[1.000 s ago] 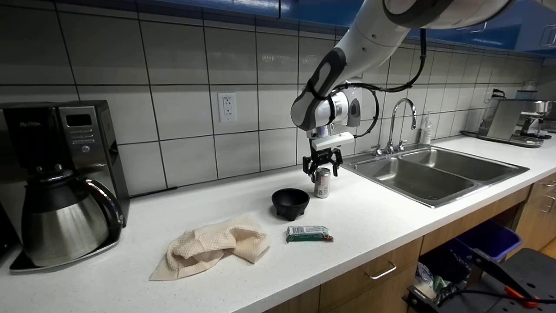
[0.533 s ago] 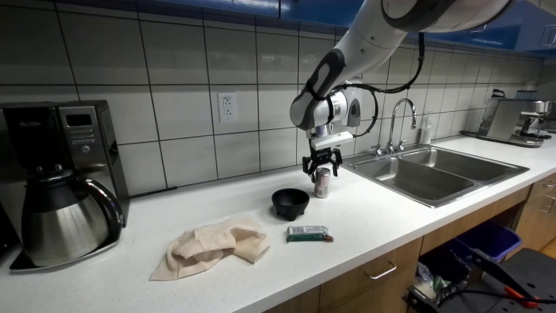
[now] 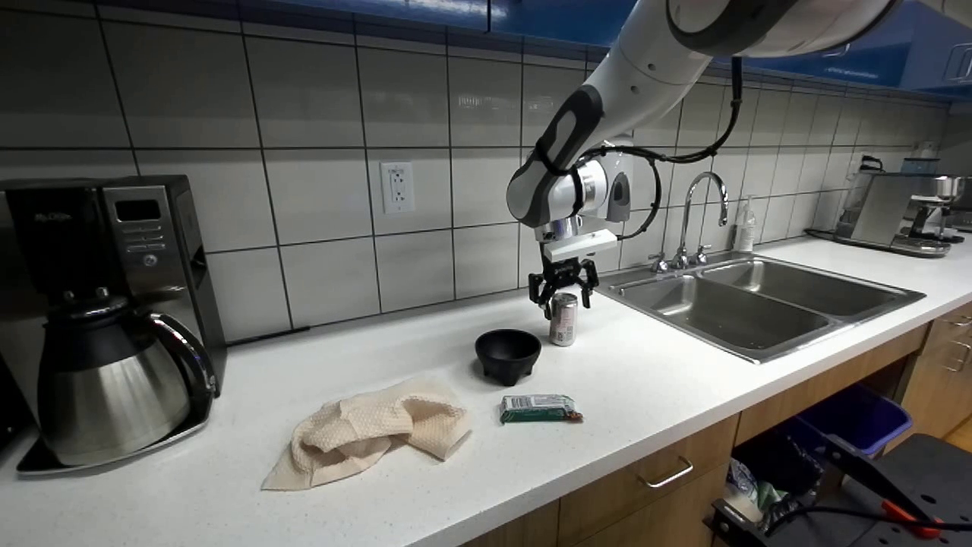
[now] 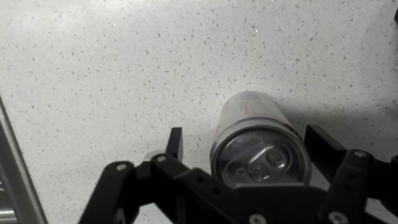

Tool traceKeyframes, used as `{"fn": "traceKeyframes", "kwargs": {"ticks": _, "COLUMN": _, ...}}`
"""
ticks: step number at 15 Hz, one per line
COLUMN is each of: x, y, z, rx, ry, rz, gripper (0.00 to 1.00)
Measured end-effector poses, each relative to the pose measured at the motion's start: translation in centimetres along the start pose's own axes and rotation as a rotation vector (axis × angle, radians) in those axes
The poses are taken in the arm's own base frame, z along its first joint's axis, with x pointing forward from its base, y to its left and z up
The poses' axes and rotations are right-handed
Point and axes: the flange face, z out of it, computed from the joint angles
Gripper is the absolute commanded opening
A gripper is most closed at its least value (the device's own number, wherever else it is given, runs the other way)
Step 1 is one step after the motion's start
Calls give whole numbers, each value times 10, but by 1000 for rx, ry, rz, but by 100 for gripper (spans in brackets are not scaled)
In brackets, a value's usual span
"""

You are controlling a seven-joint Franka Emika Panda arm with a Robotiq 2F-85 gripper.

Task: Put the metal can into the black bowl

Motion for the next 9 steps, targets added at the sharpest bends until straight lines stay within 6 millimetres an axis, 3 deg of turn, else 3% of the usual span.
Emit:
{"fn": "traceKeyframes", "kwargs": {"ticks": 5, "x": 0, "y": 0, "z": 1, "rx": 0, "ry": 0, "rz": 0, "gripper": 100}}
{"fn": "traceKeyframes", "kwargs": {"ticks": 6, "x": 0, "y": 0, "z": 1, "rx": 0, "ry": -1, "rz": -1, "gripper": 75}}
{"fn": "traceKeyframes", "kwargs": {"ticks": 7, "x": 0, "y": 0, "z": 2, "rx": 0, "ry": -1, "rz": -1, "gripper": 74}}
{"fn": "traceKeyframes", "kwargs": {"ticks": 9, "x": 0, "y": -1, "z": 2, "rx": 0, "ry": -1, "rz": -1, "gripper": 58}}
